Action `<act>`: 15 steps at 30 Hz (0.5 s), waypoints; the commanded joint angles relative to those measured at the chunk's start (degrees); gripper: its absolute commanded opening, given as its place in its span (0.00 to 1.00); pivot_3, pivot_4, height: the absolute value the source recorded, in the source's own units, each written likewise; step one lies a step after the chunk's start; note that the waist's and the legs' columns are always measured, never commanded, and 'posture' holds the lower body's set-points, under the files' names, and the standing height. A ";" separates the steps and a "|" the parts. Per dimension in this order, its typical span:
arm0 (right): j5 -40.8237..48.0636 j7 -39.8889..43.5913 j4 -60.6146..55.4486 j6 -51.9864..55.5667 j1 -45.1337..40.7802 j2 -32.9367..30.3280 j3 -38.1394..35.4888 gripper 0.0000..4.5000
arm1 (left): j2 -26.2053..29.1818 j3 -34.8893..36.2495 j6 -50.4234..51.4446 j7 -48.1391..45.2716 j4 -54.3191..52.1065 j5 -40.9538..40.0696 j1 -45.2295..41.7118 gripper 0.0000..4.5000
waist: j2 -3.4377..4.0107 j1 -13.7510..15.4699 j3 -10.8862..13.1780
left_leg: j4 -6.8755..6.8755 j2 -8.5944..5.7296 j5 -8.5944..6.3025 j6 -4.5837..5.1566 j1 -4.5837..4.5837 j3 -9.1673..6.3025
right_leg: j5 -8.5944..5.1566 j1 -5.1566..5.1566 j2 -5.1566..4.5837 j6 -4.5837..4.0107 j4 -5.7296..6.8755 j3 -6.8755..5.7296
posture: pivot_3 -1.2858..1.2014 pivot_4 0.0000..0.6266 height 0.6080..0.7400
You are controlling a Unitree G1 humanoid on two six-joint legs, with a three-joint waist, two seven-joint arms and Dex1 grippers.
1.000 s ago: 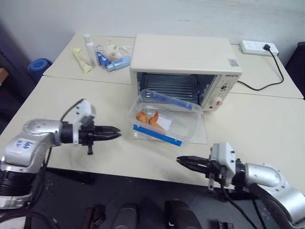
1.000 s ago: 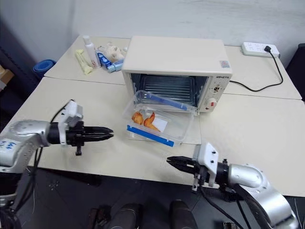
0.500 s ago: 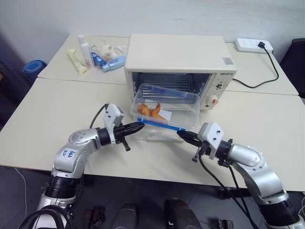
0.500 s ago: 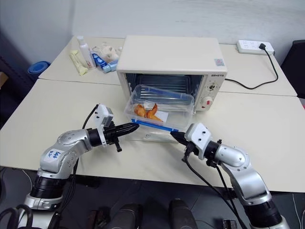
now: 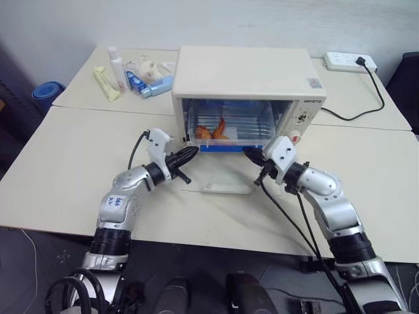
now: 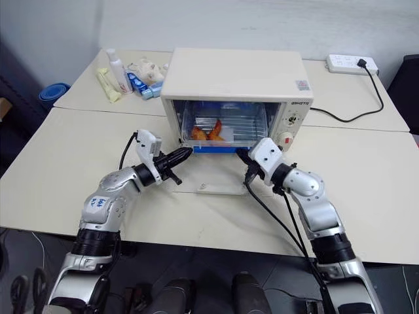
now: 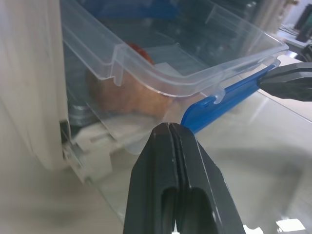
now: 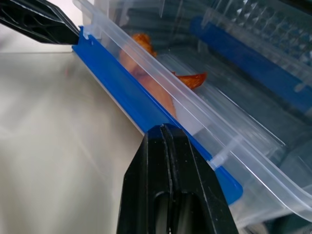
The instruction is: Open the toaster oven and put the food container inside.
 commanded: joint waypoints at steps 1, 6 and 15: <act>-1.34 -3.14 4.07 -3.12 -4.19 1.58 -1.70 0.00 | -1.32 1.56 -3.00 2.91 1.50 1.42 -2.07 0.00 | 0.00 -0.14 0.00 | 0.02 0.00 0.00 0.00 0.00 0.06 | 0.00 -0.04 0.00 0.00 0.04 0.01 | 0.52 0.24 1.00; -1.10 -3.75 7.31 -2.60 -7.15 4.48 -1.20 0.00 | -3.17 3.40 -1.93 6.08 4.31 1.00 -3.53 0.00 | 0.00 -0.40 0.00 | 0.03 0.01 0.00 0.00 0.00 0.14 | 0.00 -0.15 0.00 0.01 0.22 0.02 | 0.52 0.24 1.00; 11.82 11.04 -14.72 11.05 6.10 -5.43 -5.55 0.00 | 8.69 6.69 4.22 -9.06 -12.35 -7.33 3.99 0.10 | 0.00 -0.65 0.00 | 0.09 -0.02 -0.06 0.04 -0.16 0.09 | 0.00 -0.19 -0.06 0.01 0.15 0.08 | 0.52 0.24 1.00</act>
